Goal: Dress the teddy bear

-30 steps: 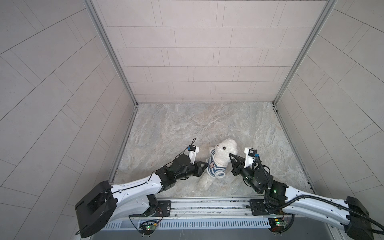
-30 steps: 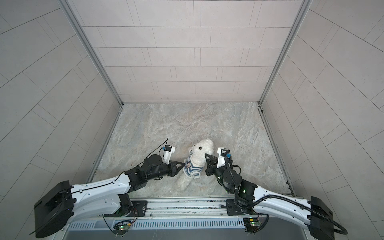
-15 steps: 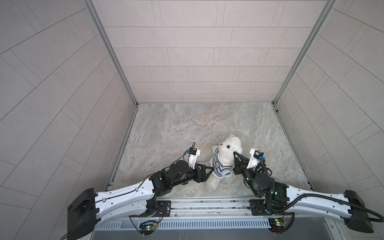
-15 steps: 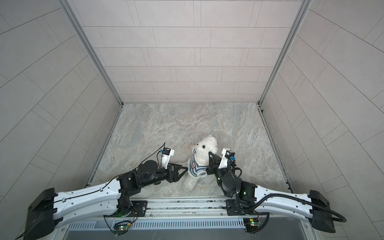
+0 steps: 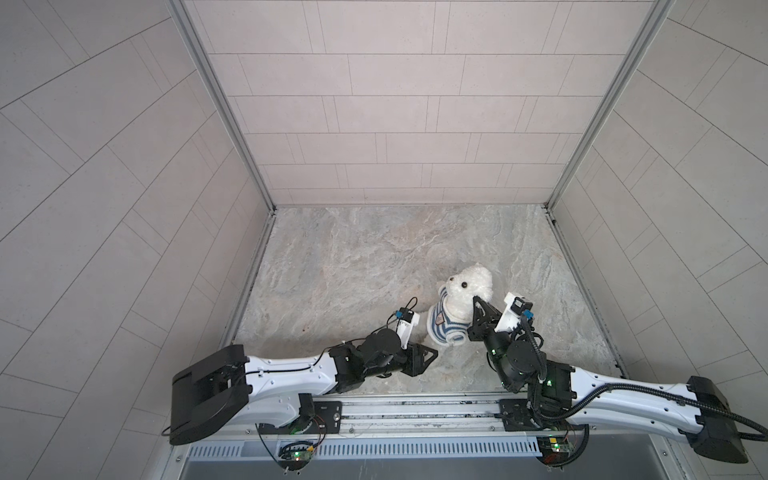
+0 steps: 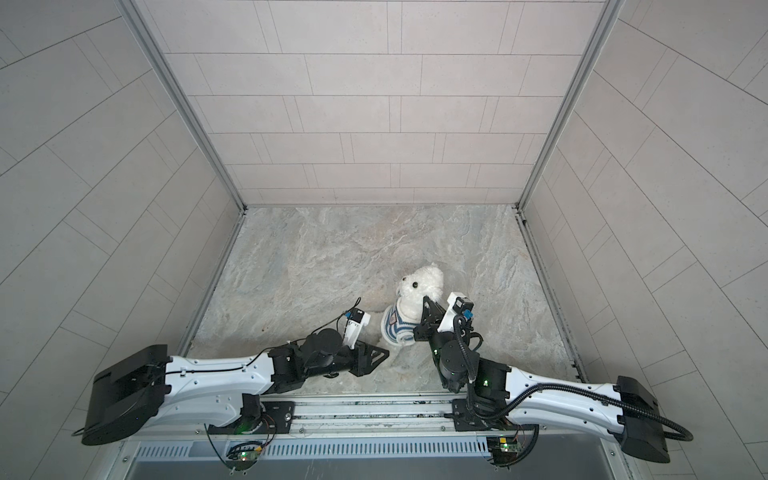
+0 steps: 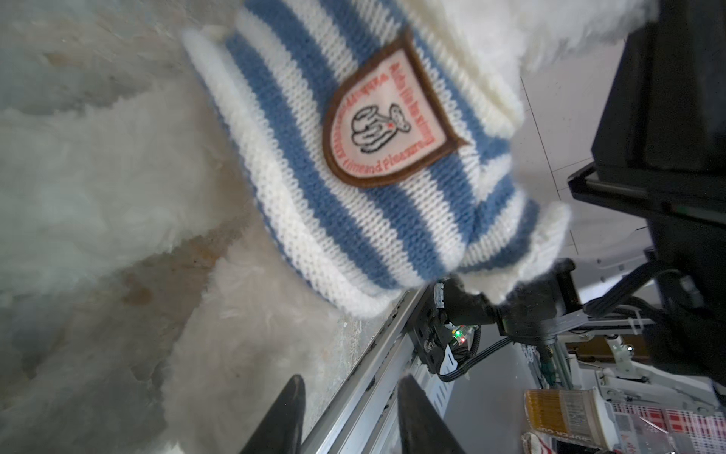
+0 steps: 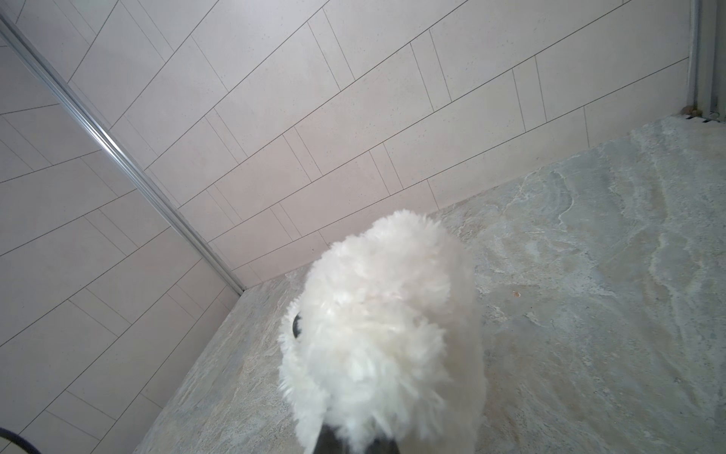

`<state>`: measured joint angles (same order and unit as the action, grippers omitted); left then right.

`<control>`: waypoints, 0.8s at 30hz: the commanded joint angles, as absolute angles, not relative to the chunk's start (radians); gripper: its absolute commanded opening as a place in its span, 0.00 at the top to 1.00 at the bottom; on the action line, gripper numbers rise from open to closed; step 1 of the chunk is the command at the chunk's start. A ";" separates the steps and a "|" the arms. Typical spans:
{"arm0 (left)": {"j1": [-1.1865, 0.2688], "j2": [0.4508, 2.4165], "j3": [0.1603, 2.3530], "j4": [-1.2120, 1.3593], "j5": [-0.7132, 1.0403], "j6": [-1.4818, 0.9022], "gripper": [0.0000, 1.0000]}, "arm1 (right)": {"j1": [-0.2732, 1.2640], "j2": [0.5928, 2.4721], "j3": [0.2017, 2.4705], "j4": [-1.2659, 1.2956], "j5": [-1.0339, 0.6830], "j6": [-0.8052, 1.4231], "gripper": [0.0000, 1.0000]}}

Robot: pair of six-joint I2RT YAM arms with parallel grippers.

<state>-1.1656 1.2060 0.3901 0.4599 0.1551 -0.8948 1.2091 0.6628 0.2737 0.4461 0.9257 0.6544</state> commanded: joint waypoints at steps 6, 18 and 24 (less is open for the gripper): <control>-1.149 1.251 0.430 0.605 0.095 -0.933 0.58 | 1.213 0.683 0.310 0.511 0.968 0.664 1.00; -1.132 1.367 0.453 0.720 0.119 -0.996 0.66 | 1.215 0.693 0.310 0.514 0.982 0.676 1.00; -1.123 1.415 0.469 0.759 0.139 -1.010 0.72 | 1.214 0.695 0.312 0.509 0.979 0.679 1.00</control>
